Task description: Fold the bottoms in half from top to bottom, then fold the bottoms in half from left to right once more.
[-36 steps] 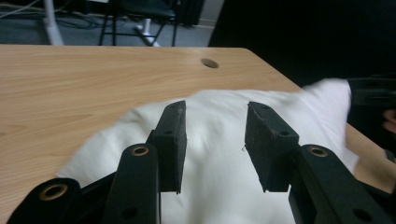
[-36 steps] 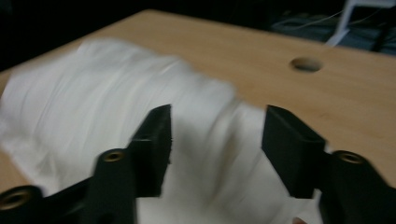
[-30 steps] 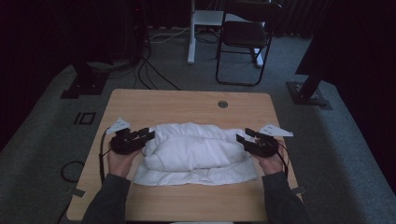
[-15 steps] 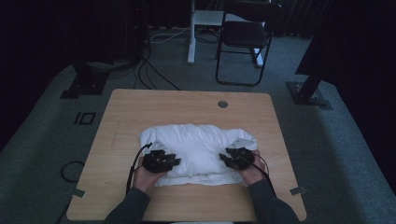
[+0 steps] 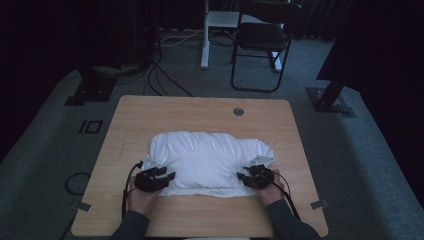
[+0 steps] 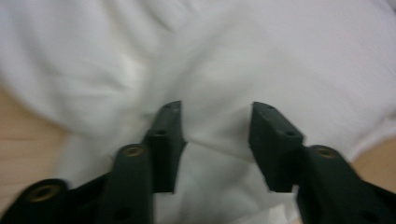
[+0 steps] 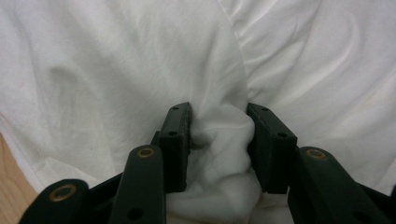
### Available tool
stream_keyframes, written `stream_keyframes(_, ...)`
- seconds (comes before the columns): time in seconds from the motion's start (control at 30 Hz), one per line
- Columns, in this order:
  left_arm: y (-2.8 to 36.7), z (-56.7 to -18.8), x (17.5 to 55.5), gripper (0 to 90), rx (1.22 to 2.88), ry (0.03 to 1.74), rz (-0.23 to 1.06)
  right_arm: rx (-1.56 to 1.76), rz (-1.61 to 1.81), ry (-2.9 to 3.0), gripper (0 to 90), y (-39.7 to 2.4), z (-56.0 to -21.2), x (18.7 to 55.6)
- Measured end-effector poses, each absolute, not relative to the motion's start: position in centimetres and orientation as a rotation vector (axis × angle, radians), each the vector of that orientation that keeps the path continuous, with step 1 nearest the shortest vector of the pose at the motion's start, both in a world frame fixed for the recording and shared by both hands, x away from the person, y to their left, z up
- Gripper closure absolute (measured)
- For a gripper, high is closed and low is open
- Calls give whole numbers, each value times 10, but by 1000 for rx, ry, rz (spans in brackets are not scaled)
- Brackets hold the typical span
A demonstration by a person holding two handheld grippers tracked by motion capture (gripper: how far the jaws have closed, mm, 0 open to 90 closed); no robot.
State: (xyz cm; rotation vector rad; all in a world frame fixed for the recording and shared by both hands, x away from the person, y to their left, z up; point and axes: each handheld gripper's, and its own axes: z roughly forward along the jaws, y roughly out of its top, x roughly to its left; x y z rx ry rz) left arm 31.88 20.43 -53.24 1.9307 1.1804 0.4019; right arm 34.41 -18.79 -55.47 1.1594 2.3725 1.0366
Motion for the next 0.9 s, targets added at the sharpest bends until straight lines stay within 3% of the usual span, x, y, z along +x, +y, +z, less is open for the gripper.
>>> stream_keyframes(0.13,219,-521,328,416,1852,1249,459,1173,1055,2367,598,-185,-555,348)
stream_keyframes(0.17,222,-521,335,328,1852,1280,451,1186,1057,2364,596,-184,-555,350)
stream_keyframes(0.4,222,-546,366,151,1905,1437,461,1197,1071,2354,590,-179,-556,355)
stream_keyframes(0.6,221,-553,371,84,1916,1473,455,1198,1078,2351,587,-179,-556,355)
stream_keyframes(0.63,221,-554,372,33,1917,1488,473,1197,1077,2350,586,-179,-556,354)
stream_keyframes(0.9,219,-555,372,8,1933,1487,485,1193,1087,2344,581,-179,-557,354)
